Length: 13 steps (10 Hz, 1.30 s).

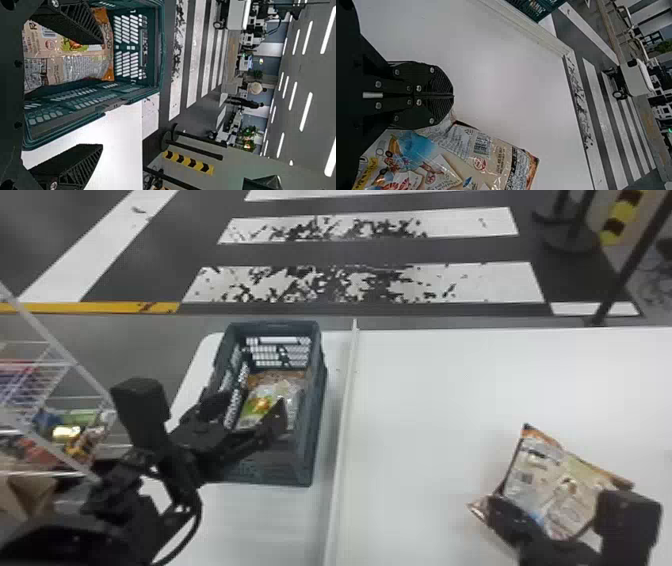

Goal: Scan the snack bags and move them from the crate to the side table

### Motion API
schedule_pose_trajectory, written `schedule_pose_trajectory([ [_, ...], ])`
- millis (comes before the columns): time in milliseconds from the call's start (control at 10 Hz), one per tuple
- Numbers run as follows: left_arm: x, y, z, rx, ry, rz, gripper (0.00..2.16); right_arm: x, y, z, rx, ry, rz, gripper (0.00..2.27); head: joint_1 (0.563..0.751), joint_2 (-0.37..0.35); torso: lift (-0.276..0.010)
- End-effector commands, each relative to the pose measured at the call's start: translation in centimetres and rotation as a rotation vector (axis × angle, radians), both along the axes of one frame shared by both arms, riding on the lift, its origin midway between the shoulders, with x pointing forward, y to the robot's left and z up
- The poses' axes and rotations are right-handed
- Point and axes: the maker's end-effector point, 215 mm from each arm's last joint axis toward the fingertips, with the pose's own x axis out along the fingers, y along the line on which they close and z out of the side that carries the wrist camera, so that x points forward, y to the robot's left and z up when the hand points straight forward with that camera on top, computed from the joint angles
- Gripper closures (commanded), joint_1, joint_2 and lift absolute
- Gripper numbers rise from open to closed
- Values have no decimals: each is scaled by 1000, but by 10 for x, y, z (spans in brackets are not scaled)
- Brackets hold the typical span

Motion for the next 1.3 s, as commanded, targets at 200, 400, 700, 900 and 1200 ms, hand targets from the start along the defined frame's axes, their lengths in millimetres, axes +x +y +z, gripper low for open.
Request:
schedule_pose_trajectory([
  [200, 3, -3, -4, -9, -1, -1, 70, -27, -33, -15, -63, 70, 14, 2189, 695, 134, -87],
  [400, 5, -5, -7, -16, -1, -2, 70, -38, -56, -19, -86, 109, 1, 2189, 695, 104, -87],
  [700, 8, -15, -9, -29, -2, -16, 70, -35, -76, -8, -94, 110, -19, 2189, 695, 31, -87],
  [900, 8, -18, -10, -32, 0, -22, 70, -27, -68, 9, -79, 79, -10, 2189, 695, 15, -87],
  [1200, 7, -19, -10, -31, 0, -25, 70, 2, -68, 48, -53, -2, -16, 2189, 695, 23, -87],
])
